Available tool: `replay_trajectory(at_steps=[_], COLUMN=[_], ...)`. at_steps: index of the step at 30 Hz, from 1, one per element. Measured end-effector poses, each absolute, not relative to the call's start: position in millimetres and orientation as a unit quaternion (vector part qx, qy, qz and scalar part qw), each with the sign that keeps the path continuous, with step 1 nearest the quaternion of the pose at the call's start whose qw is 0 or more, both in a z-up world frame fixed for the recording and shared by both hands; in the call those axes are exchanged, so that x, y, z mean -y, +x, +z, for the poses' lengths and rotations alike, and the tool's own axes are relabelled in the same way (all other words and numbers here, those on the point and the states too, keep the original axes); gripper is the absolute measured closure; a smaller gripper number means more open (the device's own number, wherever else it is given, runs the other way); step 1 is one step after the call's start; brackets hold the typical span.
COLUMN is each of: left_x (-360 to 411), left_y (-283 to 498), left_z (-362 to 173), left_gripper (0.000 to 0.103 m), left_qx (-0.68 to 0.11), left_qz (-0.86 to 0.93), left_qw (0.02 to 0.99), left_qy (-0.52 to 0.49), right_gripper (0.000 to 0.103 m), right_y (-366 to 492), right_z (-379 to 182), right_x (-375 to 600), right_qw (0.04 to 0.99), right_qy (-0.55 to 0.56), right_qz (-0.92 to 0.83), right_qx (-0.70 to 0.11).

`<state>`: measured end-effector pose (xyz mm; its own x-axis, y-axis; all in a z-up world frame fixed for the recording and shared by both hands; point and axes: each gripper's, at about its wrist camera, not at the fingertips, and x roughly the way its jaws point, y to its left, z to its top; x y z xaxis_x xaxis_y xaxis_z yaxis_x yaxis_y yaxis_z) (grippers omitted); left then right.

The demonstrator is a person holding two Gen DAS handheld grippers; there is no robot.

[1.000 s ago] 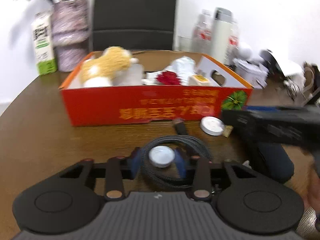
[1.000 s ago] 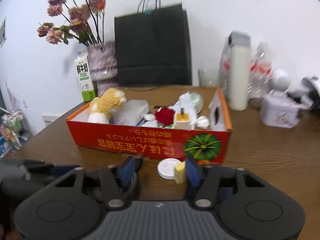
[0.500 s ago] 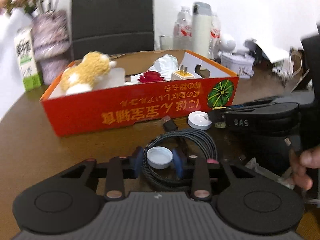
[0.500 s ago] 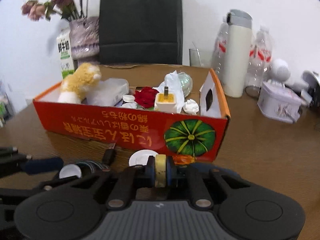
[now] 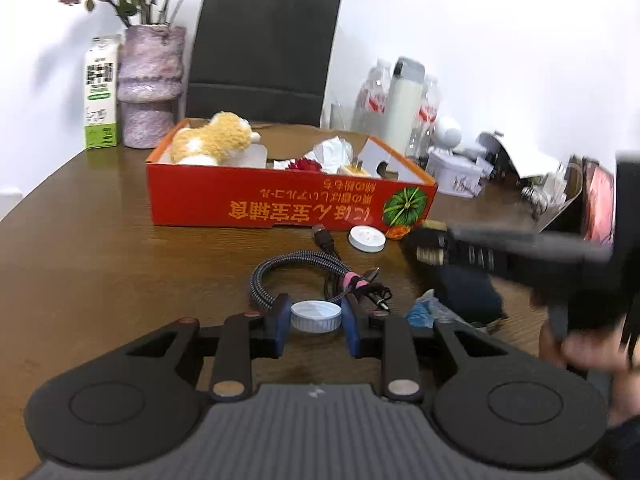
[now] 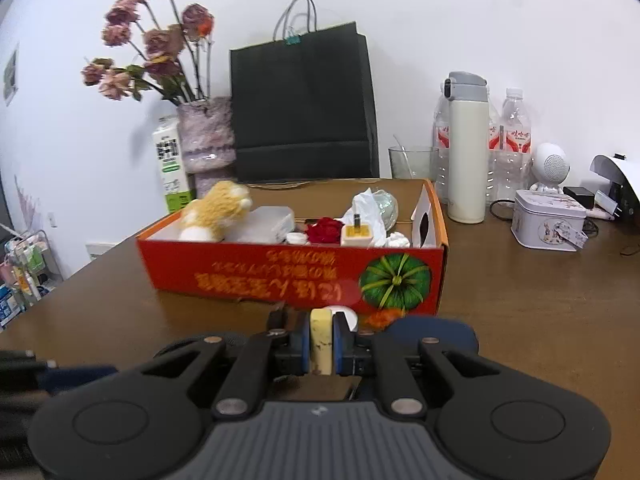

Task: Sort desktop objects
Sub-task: 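Lift the white cap with the left gripper while the right lifts the yellow block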

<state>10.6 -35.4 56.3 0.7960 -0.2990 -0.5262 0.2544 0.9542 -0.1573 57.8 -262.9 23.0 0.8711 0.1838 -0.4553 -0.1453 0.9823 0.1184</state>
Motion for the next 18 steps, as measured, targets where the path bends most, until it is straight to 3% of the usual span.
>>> replay_trajectory(at_steps=[9,18], left_x=[33,33], left_y=[-18,-53], left_z=[46,59], left_gripper=[0.075,0.075], left_qx=[-0.322,-0.303], left_qz=[-0.139,-0.152], left_qw=[0.936,0.941], left_qy=[-0.023,-0.018], right_gripper=[0.093,0.093], right_y=[-20,-78], right_z=[11,12], right_x=[260,239], right_qw=[0.973,0.968], right_qy=[0.078,0.071], right_qz=[0.050,0.083], right_qx=[-0.211,-0.228])
